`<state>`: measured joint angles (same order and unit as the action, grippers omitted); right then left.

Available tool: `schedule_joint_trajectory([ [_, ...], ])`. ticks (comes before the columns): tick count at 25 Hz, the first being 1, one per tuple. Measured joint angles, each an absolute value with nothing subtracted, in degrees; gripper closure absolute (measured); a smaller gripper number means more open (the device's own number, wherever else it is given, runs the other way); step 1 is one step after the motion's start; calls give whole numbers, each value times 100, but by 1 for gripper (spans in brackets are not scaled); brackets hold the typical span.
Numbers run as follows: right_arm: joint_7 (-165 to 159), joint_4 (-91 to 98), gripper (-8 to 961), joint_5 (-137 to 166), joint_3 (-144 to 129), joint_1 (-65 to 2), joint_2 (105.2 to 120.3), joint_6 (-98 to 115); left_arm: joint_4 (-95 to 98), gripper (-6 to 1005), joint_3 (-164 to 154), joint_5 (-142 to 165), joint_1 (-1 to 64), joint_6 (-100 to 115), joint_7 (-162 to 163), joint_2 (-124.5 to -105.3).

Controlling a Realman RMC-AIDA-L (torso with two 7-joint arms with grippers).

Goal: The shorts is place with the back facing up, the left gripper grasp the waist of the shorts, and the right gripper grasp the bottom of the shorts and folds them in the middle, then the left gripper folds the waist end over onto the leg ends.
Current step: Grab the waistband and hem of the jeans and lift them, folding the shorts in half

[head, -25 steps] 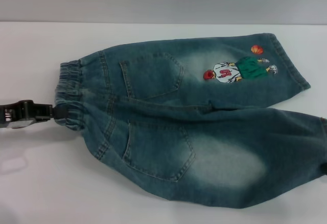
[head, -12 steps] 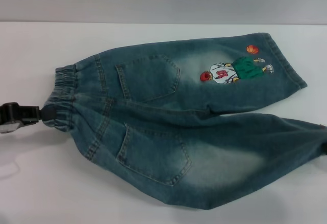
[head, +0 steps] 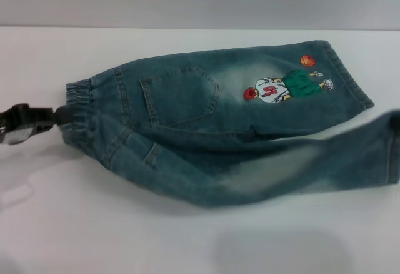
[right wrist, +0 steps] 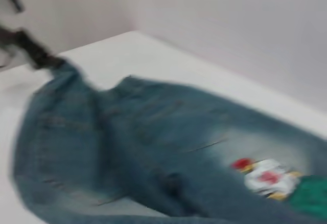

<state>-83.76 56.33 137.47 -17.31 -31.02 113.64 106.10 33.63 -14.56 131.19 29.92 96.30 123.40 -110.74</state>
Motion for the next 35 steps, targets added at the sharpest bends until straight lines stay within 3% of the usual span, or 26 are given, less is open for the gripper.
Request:
schedule_joint_trajectory([
  [13,-8524,5053,950,12772,-1696,-3166,11383,8760,3358,855,-1484,12931,3310,8557,12492,-11337],
  [35,-8488,3885,948,12574,-2231,-4030,11438,6229,3357,847,-1507,12819,3618,7625,12443,-11667],
])
